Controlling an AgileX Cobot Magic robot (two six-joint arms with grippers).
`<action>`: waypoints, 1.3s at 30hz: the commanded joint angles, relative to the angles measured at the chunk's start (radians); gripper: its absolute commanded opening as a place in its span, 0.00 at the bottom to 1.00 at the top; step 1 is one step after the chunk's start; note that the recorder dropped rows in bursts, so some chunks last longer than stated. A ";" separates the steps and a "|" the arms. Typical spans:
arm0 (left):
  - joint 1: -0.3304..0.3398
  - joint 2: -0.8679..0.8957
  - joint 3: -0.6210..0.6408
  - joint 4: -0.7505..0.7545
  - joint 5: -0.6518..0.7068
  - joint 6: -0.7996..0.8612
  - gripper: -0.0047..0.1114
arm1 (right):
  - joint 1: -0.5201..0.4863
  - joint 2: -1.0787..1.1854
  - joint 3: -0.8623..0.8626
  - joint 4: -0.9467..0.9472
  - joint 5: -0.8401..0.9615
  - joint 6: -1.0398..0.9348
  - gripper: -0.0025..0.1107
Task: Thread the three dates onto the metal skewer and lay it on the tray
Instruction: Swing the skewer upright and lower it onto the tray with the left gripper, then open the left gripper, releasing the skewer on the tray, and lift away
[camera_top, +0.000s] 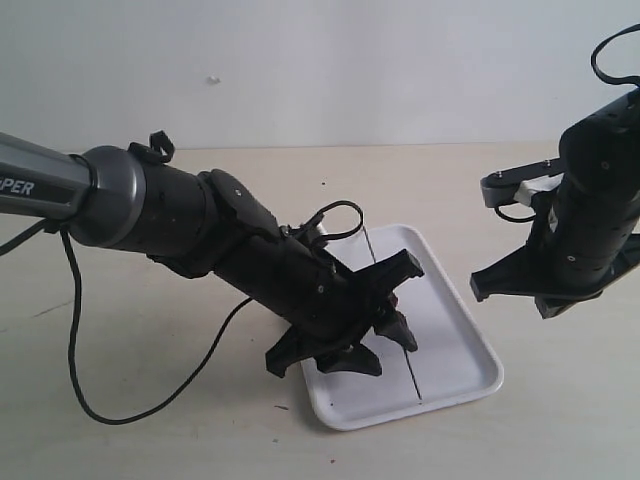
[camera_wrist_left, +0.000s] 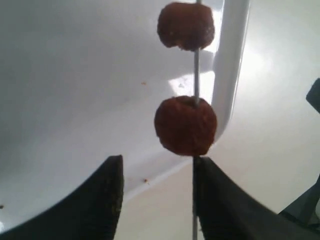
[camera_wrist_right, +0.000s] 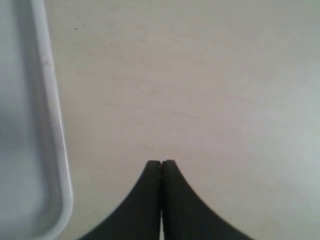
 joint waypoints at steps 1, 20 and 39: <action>0.014 0.004 -0.002 -0.011 0.023 0.001 0.44 | -0.003 -0.011 0.003 -0.003 0.019 -0.010 0.02; 0.114 -0.081 -0.002 0.036 0.117 0.086 0.45 | -0.003 -0.011 0.003 0.002 0.023 -0.054 0.02; 0.201 -0.878 0.340 0.405 -0.309 0.304 0.04 | -0.003 -0.569 0.298 0.054 -0.124 -0.054 0.02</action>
